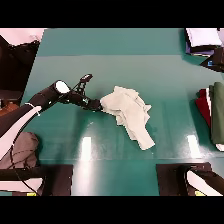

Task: Fold the shirts.

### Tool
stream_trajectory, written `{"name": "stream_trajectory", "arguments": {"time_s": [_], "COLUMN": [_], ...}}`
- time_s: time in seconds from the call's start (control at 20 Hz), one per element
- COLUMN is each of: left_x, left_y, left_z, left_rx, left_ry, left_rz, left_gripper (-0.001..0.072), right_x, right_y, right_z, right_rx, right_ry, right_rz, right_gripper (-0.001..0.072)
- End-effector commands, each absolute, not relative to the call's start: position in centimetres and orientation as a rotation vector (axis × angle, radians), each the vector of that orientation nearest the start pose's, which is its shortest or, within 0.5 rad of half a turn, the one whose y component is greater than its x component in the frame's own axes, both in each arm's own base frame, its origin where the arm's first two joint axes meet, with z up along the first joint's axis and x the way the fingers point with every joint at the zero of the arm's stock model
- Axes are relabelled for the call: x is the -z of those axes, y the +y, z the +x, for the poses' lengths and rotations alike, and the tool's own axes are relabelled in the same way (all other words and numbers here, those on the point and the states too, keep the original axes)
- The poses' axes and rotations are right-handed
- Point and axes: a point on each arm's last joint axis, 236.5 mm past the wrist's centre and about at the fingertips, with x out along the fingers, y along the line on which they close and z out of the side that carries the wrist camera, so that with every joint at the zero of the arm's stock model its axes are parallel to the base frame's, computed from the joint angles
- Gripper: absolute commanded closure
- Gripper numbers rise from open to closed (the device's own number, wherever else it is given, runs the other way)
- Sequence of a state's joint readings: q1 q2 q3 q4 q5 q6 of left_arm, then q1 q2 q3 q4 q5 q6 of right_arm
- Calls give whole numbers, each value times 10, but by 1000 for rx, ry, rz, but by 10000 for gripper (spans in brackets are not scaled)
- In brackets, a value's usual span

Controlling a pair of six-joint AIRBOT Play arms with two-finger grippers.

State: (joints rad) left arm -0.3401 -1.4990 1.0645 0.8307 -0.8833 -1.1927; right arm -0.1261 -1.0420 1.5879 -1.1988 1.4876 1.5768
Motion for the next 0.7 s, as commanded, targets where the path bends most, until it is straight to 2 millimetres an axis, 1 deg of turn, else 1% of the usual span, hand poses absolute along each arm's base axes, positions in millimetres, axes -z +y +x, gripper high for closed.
{"name": "stream_trajectory", "arguments": {"time_s": [0.0, 0.05, 0.1, 0.15, 0.2, 0.25, 0.3, 0.35, 0.4, 0.45, 0.55, 0.6, 0.65], "left_x": [52, 53, 52, 51, 48, 42, 33, 23, 11, 0, -18, -22, -24], "left_y": [-256, -256, -257, -257, -257, -257, -257, -256, -253, -251, -248, -248, -248], "left_z": [372, 370, 371, 371, 372, 372, 374, 377, 381, 385, 389, 390, 389], "left_rx": [650, 653, 657, 659, 666, 678, 691, 700, 707, 711, 716, 720, 723], "left_ry": [1241, 1247, 1240, 1239, 1239, 1235, 1223, 1204, 1180, 1154, 1115, 1110, 1112], "left_rz": [-261, -259, -254, -254, -248, -230, -205, -174, -136, -100, -64, -54, -51], "left_gripper": [338, 562, 679, 678, 678, 679, 679, 679, 679, 679, 678, 678, 678], "right_x": [-240, -240, -238, -233, -222, -205, -182, -154, -121, -87, -33, -9, 9], "right_y": [42, 42, 43, 46, 54, 66, 80, 92, 106, 118, 140, 152, 162], "right_z": [348, 348, 345, 341, 334, 325, 312, 298, 281, 259, 228, 216, 206], "right_rx": [-210, -210, -212, -223, -256, -304, -352, -379, -408, -436, -476, -498, -509], "right_ry": [915, 919, 933, 960, 1001, 1054, 1122, 1200, 1291, 1384, 1478, 1493, 1503], "right_rz": [267, 267, 266, 268, 264, 248, 243, 237, 232, 223, 194, 167, 148], "right_gripper": [695, 695, 694, 694, 694, 693, 677, 445, 104, 12, 14, 15, 16]}}
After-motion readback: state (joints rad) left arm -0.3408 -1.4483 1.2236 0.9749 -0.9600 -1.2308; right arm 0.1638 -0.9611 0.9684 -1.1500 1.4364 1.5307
